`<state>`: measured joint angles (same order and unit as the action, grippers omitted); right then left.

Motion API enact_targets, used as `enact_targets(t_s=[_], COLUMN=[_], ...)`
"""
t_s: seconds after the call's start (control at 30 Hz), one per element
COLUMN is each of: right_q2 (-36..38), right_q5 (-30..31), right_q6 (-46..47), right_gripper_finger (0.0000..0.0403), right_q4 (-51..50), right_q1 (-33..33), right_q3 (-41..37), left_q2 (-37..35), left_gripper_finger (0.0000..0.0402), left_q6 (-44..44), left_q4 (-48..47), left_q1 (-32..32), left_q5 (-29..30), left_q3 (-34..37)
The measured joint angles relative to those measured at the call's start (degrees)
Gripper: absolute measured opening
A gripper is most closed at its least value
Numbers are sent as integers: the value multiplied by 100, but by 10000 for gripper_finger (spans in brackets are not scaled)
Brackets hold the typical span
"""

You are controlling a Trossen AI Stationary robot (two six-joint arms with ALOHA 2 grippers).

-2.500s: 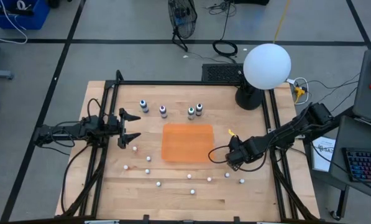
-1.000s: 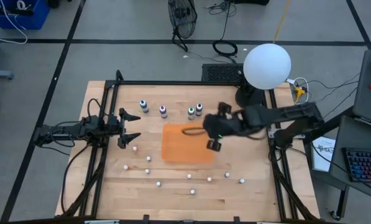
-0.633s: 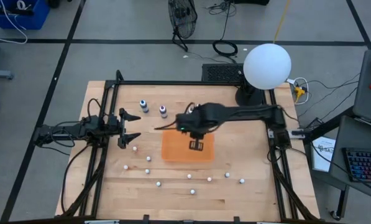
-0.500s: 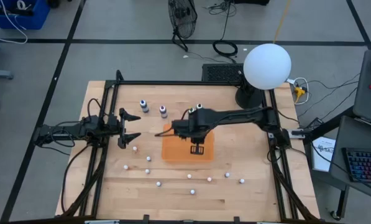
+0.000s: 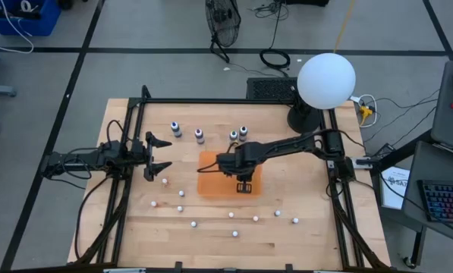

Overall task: Pick & Place food coloring
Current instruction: Put the small green food coloring bottle into the orange bin, then put the small red food coloring bottle into the orange bin

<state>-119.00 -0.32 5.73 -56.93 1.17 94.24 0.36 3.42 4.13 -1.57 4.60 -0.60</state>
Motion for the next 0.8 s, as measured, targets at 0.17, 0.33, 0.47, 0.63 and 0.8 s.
enact_targets(t_s=[0.17, 0.33, 0.47, 0.63, 0.8], right_q2=[19, 50, 180, 599, 1232], right_q5=[14, 55, 519, 1090, 1075], right_q6=[-63, 176, 488, 565, 1074], right_gripper_finger=[49, 76, 144, 178, 172], right_q4=[218, 271, 269, 266, 49], right_q1=[2, 4, 51, 162, 300], right_q3=[-234, -252, -254, -254, -254], left_q2=[0, 0, 0, 0, 0], left_gripper_finger=[379, 379, 379, 379, 379], left_q6=[0, 1, 0, 1, 0], left_q4=[-5, -4, -5, -4, -3], left_q1=[-1, 1, 1, 1, 1], left_q5=[0, 0, 0, 0, 0], left_q3=[-2, -2, -2, -1, -2])
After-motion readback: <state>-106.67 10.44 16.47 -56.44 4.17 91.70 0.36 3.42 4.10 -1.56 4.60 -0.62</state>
